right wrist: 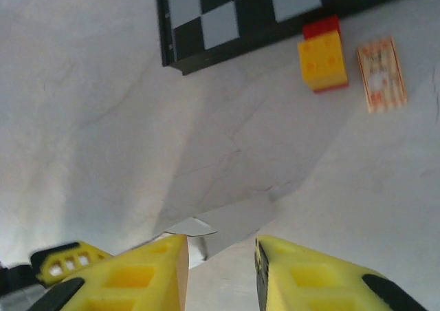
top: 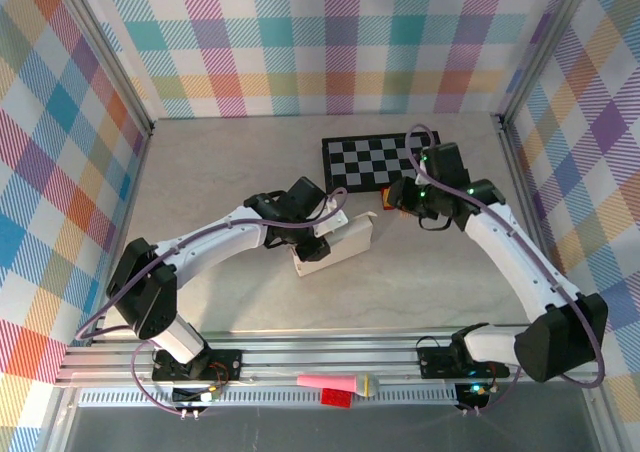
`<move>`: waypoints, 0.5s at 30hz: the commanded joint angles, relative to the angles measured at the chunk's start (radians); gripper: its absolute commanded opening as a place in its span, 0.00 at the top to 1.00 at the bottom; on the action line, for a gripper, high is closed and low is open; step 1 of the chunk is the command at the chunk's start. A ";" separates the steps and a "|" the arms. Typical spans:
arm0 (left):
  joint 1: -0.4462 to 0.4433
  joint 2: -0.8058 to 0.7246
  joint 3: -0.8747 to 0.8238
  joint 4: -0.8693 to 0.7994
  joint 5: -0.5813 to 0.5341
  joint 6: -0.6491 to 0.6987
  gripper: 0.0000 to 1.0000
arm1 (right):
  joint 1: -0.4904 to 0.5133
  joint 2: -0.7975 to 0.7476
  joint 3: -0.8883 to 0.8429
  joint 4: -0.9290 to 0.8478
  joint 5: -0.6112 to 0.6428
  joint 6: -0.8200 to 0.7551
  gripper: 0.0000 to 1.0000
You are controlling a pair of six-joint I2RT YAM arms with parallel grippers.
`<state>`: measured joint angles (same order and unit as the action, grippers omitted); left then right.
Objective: Fold the paper box
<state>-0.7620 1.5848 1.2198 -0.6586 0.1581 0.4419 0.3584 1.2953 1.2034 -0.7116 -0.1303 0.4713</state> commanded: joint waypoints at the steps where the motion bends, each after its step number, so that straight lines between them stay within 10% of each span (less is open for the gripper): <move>1: 0.015 -0.039 -0.015 -0.050 0.058 0.047 0.64 | 0.004 0.079 0.049 -0.119 -0.197 -0.395 0.67; 15: 0.031 -0.023 -0.008 -0.103 0.110 0.095 0.65 | 0.053 0.175 0.052 -0.131 -0.197 -0.610 0.64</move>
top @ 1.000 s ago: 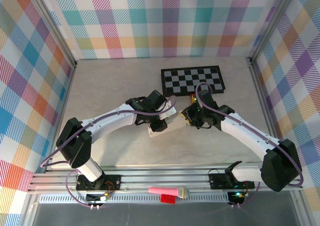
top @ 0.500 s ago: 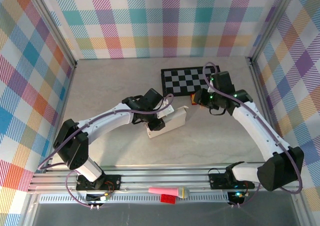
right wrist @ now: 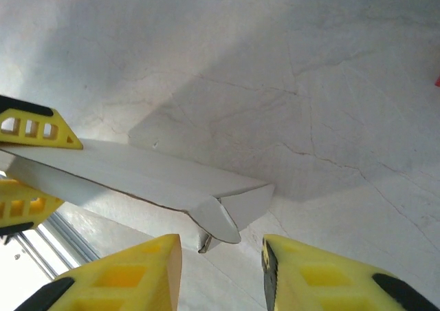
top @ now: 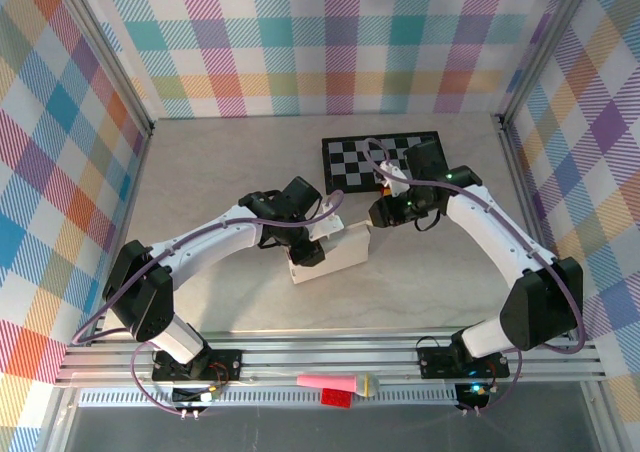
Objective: Fold the paper box
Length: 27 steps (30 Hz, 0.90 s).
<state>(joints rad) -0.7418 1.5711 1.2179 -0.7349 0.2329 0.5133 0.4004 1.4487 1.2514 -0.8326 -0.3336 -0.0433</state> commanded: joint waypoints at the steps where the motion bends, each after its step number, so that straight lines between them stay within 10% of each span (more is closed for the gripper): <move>1: 0.011 -0.008 -0.005 -0.029 0.036 0.025 0.65 | 0.014 0.027 0.002 -0.006 0.010 -0.102 0.64; 27: 0.012 0.016 0.016 -0.029 0.036 0.025 0.66 | 0.035 0.044 0.013 -0.014 0.028 -0.092 0.77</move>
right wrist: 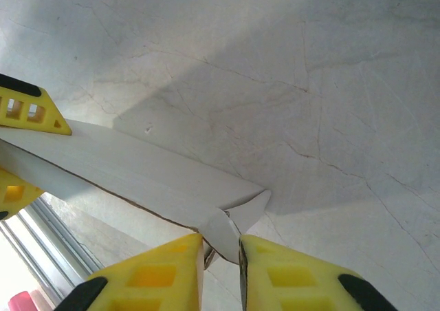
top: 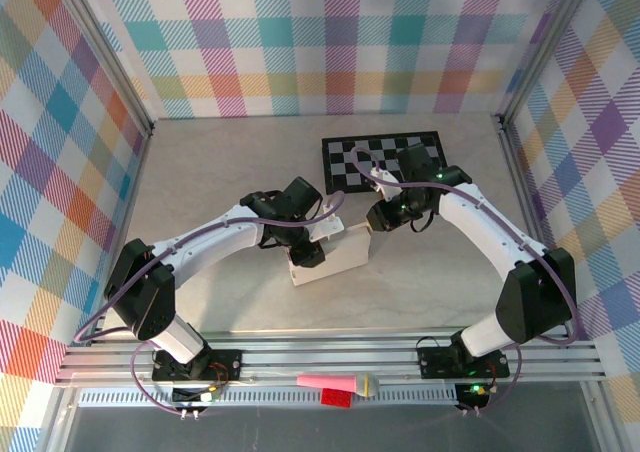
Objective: Fold the paper box
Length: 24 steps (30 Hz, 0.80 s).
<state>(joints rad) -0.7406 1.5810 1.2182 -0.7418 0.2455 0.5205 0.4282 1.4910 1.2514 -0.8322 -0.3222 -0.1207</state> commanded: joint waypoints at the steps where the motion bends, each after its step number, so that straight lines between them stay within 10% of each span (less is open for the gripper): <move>1: 0.011 0.006 0.015 -0.022 0.023 0.017 0.66 | 0.008 0.003 0.013 -0.013 0.018 -0.014 0.77; 24: 0.019 0.011 0.017 -0.016 0.032 0.016 0.67 | 0.021 0.013 -0.028 0.026 -0.038 0.001 0.74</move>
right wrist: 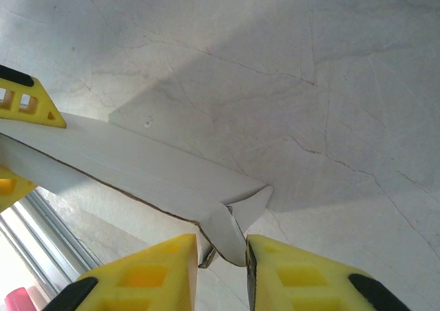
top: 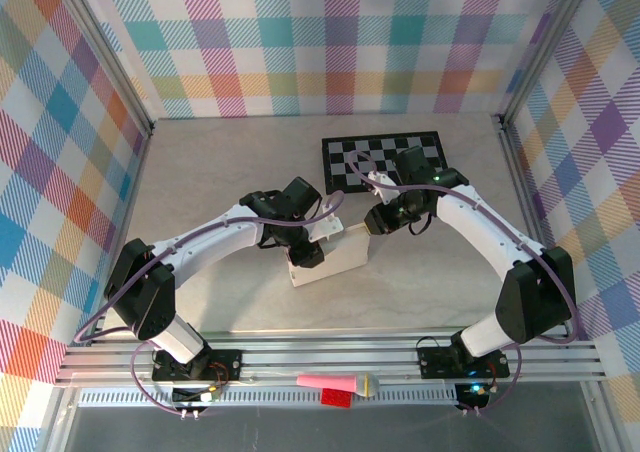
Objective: Fold the paper box
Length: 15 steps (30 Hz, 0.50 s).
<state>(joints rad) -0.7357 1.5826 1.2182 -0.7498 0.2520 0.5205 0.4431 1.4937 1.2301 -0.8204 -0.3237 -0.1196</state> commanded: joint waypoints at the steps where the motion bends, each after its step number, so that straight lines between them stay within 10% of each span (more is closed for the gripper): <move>1: 0.013 0.009 0.017 -0.008 0.026 0.016 0.67 | 0.006 0.011 -0.007 0.016 -0.038 0.002 0.76; 15: 0.015 0.014 0.021 -0.008 0.033 0.015 0.68 | 0.011 0.023 0.014 0.004 -0.012 0.012 0.85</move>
<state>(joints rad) -0.7341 1.5829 1.2182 -0.7502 0.2546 0.5205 0.4477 1.5047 1.2297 -0.8059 -0.3271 -0.1127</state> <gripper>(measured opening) 0.327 0.158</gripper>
